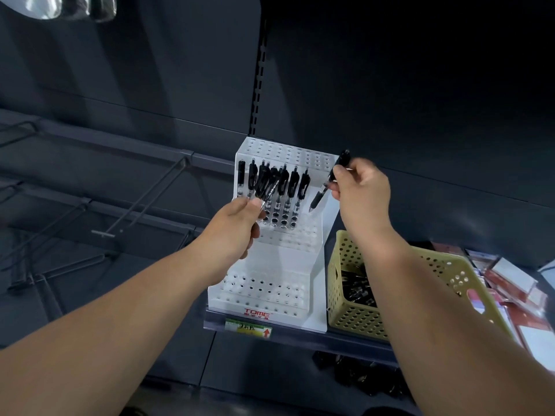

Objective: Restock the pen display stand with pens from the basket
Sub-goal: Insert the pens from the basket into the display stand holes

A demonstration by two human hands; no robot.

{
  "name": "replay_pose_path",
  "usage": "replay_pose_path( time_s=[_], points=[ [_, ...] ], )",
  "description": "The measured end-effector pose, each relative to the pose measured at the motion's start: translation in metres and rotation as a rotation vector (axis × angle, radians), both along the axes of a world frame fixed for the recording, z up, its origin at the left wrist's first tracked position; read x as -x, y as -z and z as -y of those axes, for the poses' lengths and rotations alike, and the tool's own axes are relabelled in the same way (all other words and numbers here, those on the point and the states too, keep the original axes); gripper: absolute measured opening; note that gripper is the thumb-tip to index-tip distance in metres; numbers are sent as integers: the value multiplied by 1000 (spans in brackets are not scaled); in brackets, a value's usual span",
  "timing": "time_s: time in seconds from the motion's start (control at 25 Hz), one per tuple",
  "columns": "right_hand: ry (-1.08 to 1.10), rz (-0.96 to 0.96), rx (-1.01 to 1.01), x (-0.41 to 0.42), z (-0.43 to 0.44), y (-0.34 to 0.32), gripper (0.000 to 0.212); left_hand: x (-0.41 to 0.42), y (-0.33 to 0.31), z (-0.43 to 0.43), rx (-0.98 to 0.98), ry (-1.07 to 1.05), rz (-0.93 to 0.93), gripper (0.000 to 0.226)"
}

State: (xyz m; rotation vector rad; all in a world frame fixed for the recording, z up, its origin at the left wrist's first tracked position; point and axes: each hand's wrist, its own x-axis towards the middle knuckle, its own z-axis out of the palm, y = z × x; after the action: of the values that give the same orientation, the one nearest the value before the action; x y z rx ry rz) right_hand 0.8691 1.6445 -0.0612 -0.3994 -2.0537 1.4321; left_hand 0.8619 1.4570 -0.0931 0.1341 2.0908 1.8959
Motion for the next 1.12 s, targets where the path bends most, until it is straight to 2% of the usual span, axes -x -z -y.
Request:
replay_pose_path(
  time_s=[0.16,0.4,0.72,0.88,0.96,1.12],
  points=[
    [-5,64,-64,13,0,17,22,8,9,2,15,12,-33,15],
    [50,171,-233,25,1,39,12,14,20,5,-31,12,21,14],
    [58,209,-361,27,0,47,19,12,20,6,-68,0,52,12],
    [64,263,-345,30,1,43,18,6,15,10,-108,-48,105,12],
    [73,272,-298,24,2,39,12,2,13,12,-114,-62,119,14],
    [71,223,-164,-11,23,43,16,-9,8,13,-145,-65,137,11]
  ],
)
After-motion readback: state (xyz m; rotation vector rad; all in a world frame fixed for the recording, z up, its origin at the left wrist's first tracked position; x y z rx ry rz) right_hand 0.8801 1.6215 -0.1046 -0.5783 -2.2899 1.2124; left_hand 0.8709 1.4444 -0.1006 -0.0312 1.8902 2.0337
